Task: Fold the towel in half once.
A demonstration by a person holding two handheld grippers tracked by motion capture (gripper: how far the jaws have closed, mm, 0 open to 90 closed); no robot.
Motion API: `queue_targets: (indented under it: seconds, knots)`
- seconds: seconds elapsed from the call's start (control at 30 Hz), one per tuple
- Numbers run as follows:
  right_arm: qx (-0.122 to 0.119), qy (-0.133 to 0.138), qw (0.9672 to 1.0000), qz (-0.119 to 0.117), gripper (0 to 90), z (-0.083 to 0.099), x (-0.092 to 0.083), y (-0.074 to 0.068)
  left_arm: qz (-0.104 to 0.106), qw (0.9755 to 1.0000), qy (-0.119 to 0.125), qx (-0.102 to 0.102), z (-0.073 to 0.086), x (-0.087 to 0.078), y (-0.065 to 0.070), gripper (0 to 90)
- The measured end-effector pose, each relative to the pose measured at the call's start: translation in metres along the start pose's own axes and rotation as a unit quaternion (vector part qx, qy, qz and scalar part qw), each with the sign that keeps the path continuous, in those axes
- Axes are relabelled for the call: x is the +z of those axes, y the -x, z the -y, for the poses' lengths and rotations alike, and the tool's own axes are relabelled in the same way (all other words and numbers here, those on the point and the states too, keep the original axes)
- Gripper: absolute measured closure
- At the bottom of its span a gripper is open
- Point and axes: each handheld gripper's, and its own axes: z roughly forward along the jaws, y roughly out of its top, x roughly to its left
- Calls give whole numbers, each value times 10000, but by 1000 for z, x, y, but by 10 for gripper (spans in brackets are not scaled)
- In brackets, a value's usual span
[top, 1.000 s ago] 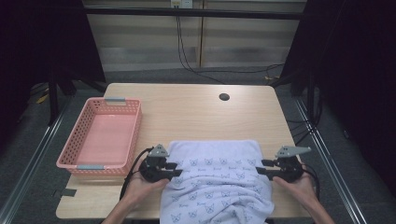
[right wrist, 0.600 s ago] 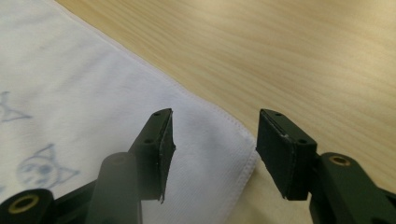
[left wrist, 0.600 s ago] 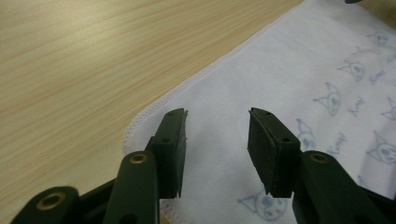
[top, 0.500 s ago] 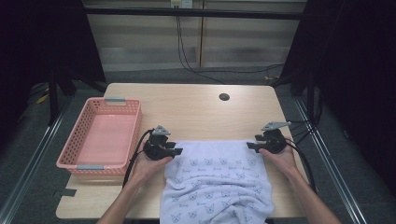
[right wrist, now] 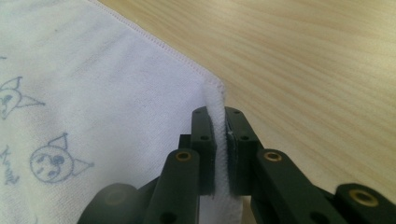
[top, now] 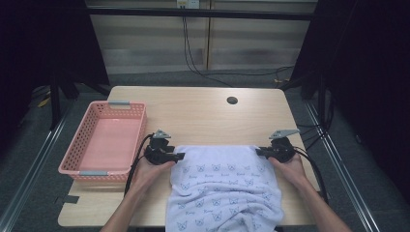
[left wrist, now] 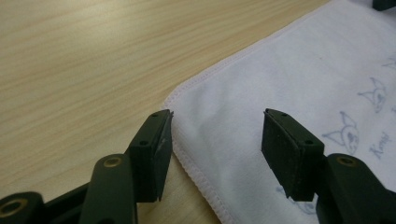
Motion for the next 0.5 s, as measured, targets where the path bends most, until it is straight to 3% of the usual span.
queue_targets:
  seconds: [0.13,0.2,0.23,0.3,0.37,0.4,0.43,0.5]
  knots:
    - [55,-1,9999,-91,855,0,0,2,-190,9998,36,-54,0,8,-3,448]
    - [65,6,9999,-78,856,0,0,2,-153,9996,107,201,0,12,-4,485]
    - [65,-2,9999,-91,856,0,-1,1,-206,9995,91,212,-1,12,-4,515]
    - [40,-4,9999,-103,857,1,-1,2,83,9999,12,56,-4,13,-6,590]
    - [70,-7,9999,-110,858,1,-1,1,166,9995,-12,271,-4,15,0,694]
    - [82,-7,9999,-126,858,1,-1,1,439,9984,-86,334,-4,17,2,768]
    - [122,-14,9998,-181,859,1,-1,1,490,9981,-90,349,-3,18,4,844]
    - [144,-4,9995,-267,859,1,-3,1,549,9978,-142,340,-5,17,7,859]
